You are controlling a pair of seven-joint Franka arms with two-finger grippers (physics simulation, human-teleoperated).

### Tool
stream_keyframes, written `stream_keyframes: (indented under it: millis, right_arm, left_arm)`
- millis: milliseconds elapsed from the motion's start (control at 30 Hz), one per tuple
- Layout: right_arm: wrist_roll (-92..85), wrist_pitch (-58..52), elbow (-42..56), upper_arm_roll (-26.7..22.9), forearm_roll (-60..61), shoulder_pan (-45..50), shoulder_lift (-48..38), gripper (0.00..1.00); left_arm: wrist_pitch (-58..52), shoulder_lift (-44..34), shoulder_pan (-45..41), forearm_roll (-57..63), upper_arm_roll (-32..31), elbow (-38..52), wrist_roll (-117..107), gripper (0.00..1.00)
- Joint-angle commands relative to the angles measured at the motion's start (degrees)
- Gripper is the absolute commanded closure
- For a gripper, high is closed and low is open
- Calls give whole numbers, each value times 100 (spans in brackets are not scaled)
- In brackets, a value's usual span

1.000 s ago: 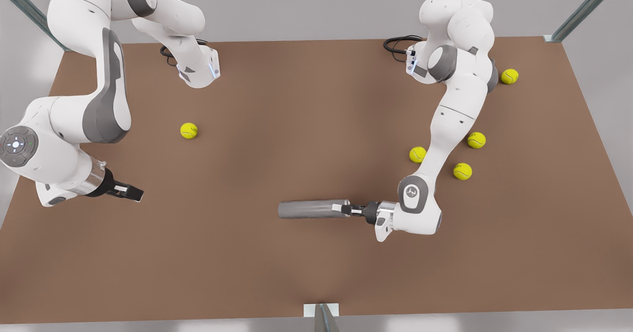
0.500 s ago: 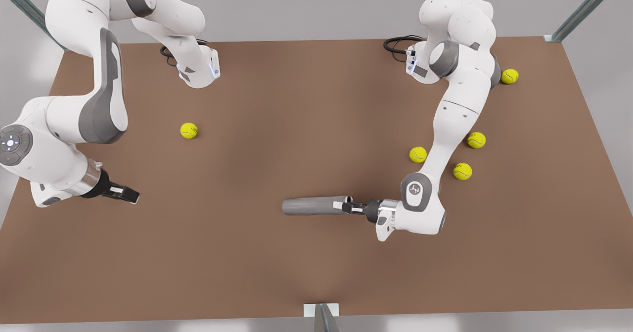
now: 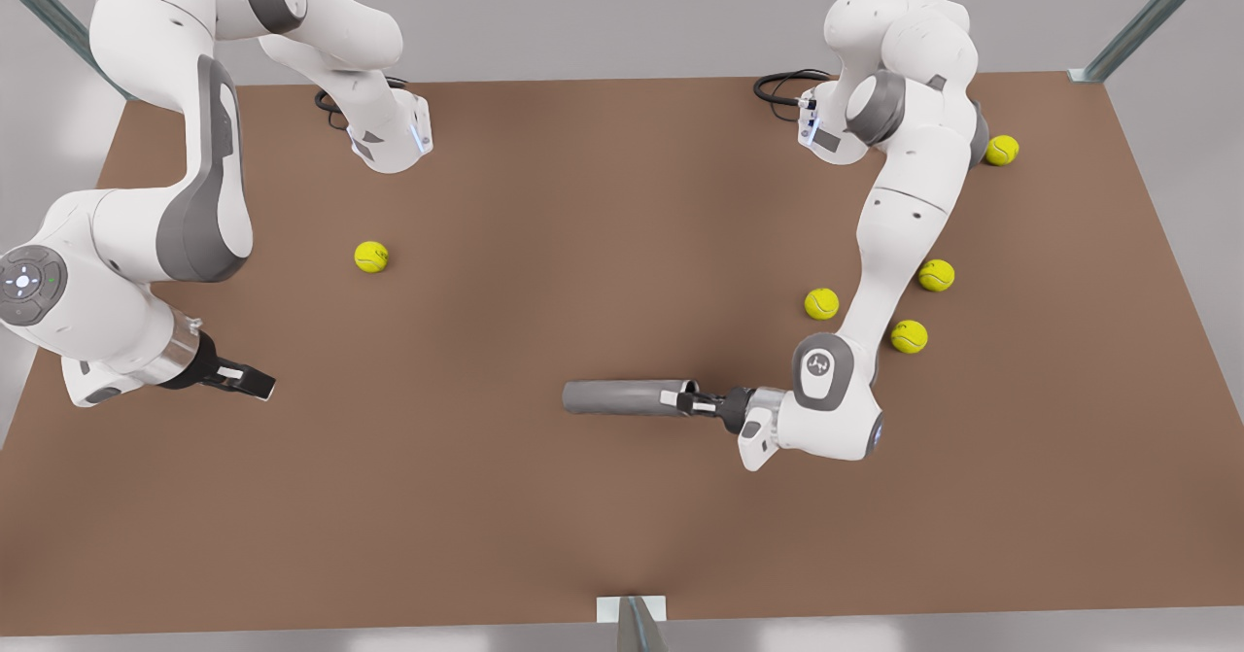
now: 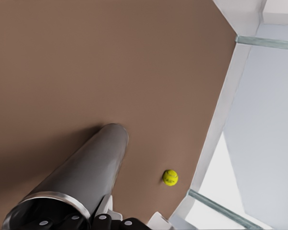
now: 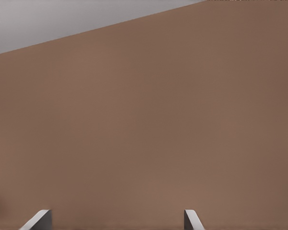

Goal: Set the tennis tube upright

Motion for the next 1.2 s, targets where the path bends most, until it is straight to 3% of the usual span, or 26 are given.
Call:
stream_keyframes:
  millis: [0, 733, 1167]
  right_arm:
    - [-4, -3, 0, 0, 6, 0, 0, 0]
    - [-48, 6, 9, 9, 14, -141, 0, 0]
    - [-57, 6, 9, 9, 14, -158, 0, 0]
  left_arm:
    - [-6, -14, 0, 110, 22, 0, -3, 79]
    - [-560, -717, 0, 708, 611, 0, -82, 79]
    - [-560, -1227, 27, 2000, 751, 0, -73, 79]
